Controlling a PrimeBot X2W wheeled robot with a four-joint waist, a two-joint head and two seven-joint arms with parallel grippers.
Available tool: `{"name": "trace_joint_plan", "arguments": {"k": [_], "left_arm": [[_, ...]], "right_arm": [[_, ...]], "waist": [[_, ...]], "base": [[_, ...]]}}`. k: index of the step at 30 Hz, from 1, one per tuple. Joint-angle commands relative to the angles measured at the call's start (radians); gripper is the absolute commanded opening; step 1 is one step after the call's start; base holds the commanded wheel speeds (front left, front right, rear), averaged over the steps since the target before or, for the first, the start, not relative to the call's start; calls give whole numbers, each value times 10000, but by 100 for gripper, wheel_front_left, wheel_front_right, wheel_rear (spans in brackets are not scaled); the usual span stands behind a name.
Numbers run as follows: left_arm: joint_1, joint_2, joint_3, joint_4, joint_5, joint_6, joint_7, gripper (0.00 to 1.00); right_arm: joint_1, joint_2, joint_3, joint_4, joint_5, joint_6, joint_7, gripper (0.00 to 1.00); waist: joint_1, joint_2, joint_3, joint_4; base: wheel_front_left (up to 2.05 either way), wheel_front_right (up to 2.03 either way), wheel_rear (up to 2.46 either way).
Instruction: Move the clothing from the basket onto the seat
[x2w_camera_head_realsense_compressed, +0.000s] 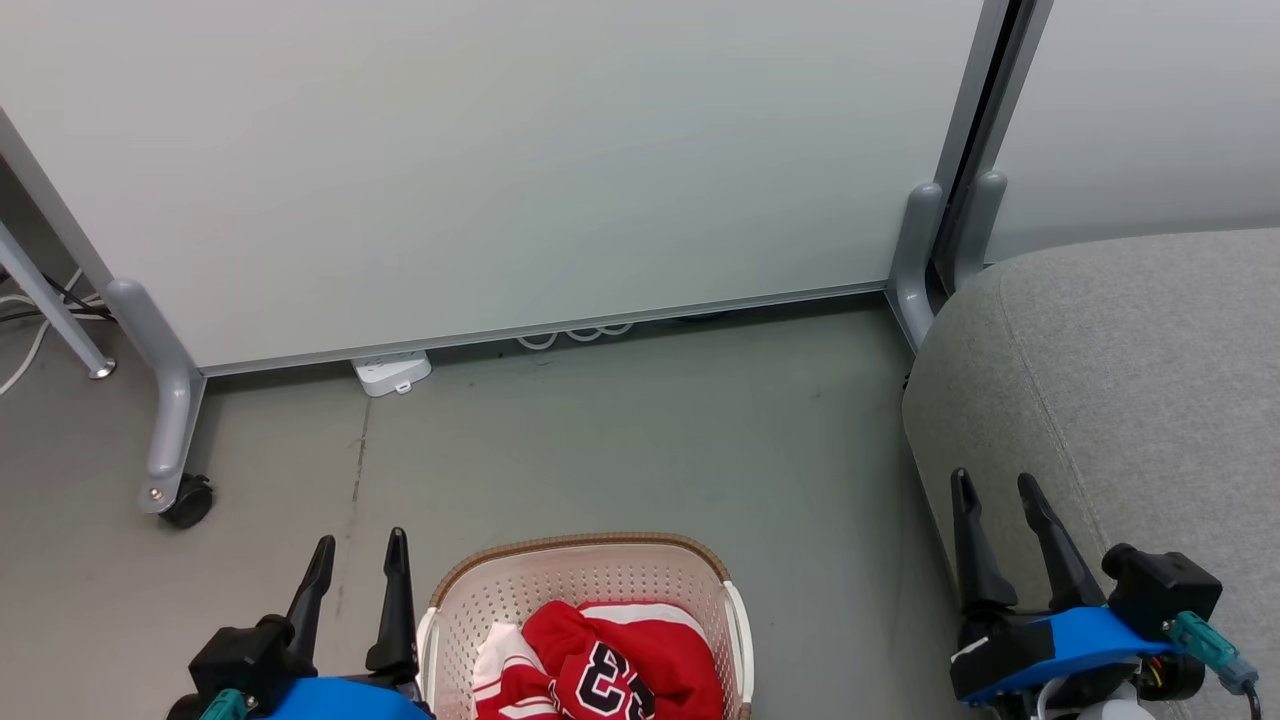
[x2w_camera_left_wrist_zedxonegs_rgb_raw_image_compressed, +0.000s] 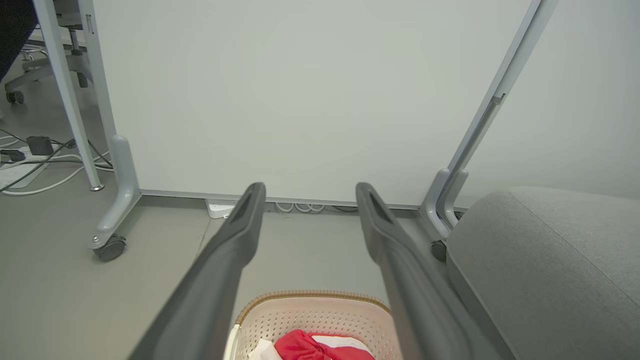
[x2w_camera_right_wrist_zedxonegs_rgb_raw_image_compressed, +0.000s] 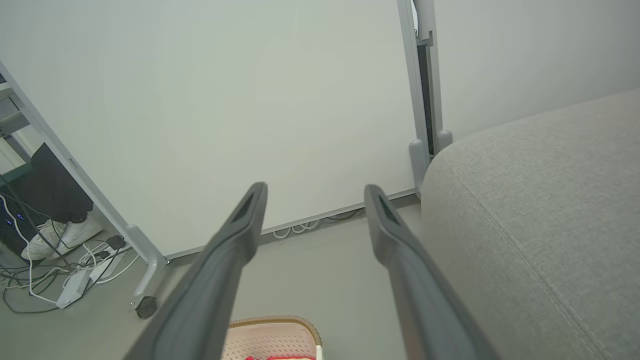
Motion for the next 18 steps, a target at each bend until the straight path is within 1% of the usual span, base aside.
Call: {"name": "trace_joint_plan", "arguments": {"k": [1, 12, 18], "left_arm": [[-163, 66, -8, -13, 207, 59, -98, 100], [-180, 70, -151, 31, 1006, 96, -304, 100], [-182, 70, -167, 59, 1270, 24, -422, 100]], "right_arm": [[-129, -52, 43, -71, -191, 0, -65, 100], [-162, -57, 122, -91, -1060, -1, -253, 100], [-179, -58, 133, -91, -1468, -1, -370, 100]], "waist": [[0, 0, 3, 0], [0, 0, 63, -12], [0, 0, 99, -8]], "base": [[0, 0, 0], [0, 0, 0], [0, 0, 0]]}}
